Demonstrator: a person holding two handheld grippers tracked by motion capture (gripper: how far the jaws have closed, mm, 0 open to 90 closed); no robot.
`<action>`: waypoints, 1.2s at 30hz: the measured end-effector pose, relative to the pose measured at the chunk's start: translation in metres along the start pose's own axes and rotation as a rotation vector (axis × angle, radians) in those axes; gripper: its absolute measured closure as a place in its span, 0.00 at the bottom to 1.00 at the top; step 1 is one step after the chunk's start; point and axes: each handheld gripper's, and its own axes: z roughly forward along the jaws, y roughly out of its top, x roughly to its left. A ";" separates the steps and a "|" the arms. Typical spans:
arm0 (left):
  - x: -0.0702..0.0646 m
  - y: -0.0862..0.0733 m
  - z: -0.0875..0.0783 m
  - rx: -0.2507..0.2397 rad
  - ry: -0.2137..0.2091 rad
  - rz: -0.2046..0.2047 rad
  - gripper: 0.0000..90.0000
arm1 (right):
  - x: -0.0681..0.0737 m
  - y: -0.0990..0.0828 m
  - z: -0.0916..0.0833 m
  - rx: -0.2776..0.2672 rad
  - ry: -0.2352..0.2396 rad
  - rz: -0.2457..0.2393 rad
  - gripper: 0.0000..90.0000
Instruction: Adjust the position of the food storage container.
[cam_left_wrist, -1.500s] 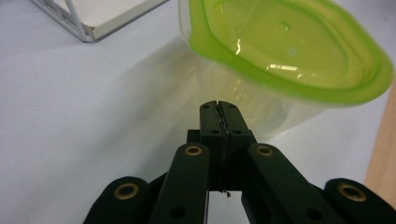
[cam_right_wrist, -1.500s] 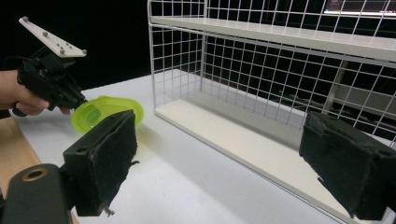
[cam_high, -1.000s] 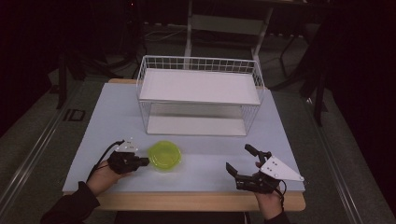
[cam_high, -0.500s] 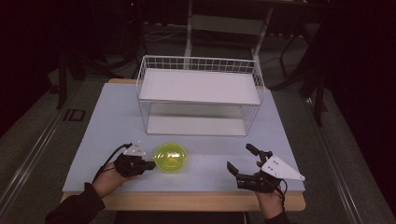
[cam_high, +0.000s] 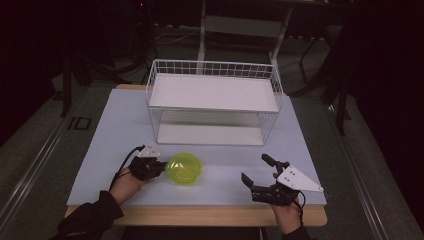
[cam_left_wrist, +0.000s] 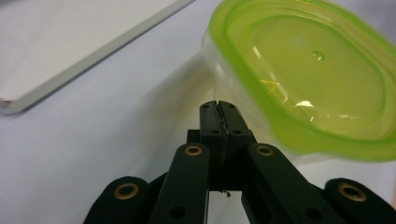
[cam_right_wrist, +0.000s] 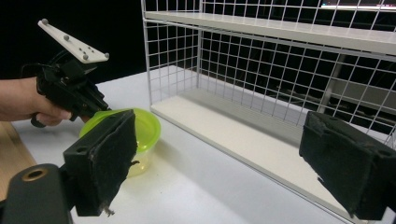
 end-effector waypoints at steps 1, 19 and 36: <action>0.000 0.000 0.000 0.000 0.000 0.000 1.00 | 0.000 0.000 0.000 0.000 0.000 0.000 0.12; -0.033 0.006 0.019 0.051 -0.121 0.009 1.00 | 0.001 0.001 -0.002 -0.003 0.010 -0.007 0.12; -0.056 0.020 0.051 0.073 -0.185 0.020 1.00 | -0.002 0.000 -0.006 0.000 0.005 -0.006 0.12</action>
